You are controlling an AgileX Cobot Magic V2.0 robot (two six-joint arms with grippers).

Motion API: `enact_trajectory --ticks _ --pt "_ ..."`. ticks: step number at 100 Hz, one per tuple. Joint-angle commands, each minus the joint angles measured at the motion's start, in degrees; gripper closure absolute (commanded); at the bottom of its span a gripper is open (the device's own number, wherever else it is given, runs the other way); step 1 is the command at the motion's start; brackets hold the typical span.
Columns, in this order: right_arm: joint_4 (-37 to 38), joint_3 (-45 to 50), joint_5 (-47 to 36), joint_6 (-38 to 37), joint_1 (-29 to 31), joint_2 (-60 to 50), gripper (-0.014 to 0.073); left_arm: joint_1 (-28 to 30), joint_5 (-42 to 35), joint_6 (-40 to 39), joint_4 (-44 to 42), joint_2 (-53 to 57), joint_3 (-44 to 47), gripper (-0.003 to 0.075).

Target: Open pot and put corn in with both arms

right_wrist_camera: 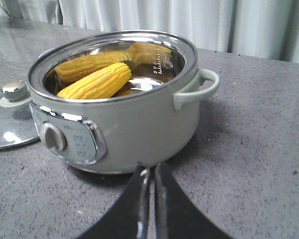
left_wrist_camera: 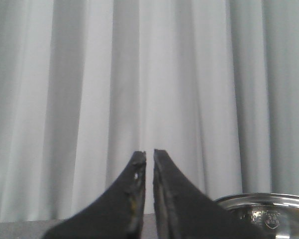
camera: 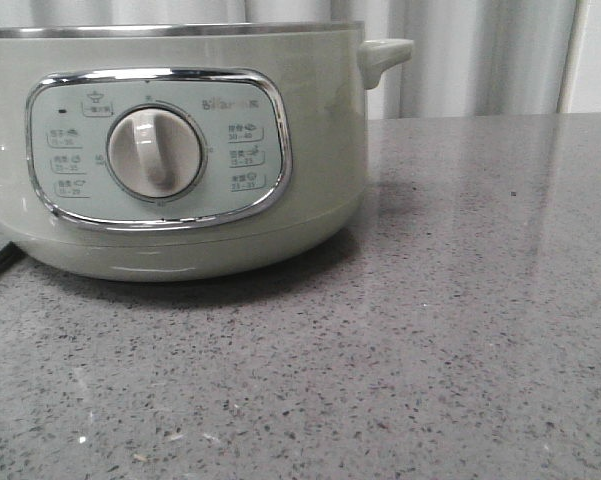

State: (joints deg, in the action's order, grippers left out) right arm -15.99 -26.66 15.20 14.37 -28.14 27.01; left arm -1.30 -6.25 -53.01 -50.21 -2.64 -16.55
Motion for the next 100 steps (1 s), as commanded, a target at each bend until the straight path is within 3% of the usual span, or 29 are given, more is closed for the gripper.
enact_trajectory --ticks 1,39,100 --pt "-0.1 1.2 -5.6 0.7 0.2 -2.9 0.0667 -0.1 -1.0 -1.0 0.7 1.2 -0.2 0.0741" --pt "-0.1 8.8 -8.2 0.7 0.2 -8.9 0.0667 -0.1 -1.0 -1.0 0.7 4.7 6.1 0.0741" --pt "-0.1 9.2 -4.7 0.7 0.2 -8.9 0.0667 -0.1 -1.4 -1.0 0.7 4.7 6.9 0.0741"
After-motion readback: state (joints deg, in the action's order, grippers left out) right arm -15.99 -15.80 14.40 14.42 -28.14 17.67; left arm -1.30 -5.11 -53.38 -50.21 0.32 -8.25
